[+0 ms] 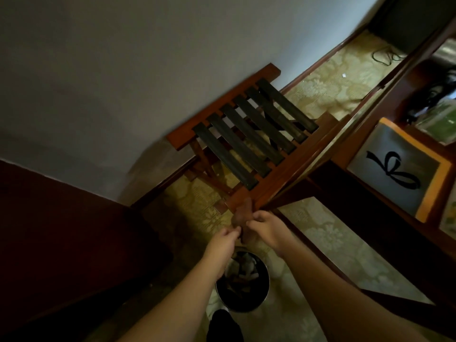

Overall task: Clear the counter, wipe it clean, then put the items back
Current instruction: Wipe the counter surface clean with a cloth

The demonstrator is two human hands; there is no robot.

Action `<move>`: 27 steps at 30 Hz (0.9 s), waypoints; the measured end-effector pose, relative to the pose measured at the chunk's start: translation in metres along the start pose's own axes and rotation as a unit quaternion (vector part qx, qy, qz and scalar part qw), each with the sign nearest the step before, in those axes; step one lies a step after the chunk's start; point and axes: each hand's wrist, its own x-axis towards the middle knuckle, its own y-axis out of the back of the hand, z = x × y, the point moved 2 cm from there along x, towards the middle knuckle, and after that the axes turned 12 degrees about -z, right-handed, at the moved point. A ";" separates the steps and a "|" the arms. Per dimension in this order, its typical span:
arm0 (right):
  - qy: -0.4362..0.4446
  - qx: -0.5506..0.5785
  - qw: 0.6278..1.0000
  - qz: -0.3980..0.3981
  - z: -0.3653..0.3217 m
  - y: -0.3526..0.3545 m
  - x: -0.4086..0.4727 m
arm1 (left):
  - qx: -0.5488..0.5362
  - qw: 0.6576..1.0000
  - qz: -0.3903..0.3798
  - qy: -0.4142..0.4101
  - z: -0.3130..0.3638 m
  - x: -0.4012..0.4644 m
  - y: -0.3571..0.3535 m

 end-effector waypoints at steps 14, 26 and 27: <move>0.293 0.042 0.950 -0.099 -0.073 0.028 -0.266 | -0.166 0.973 -0.001 -0.161 0.014 -0.220 -0.052; 0.348 0.048 0.912 -0.211 -0.067 0.022 -0.403 | -0.336 0.850 -0.081 -0.397 -0.009 -0.372 -0.114; 0.341 0.041 0.912 -0.223 -0.065 0.018 -0.410 | -0.316 0.852 -0.045 -0.415 -0.011 -0.383 -0.112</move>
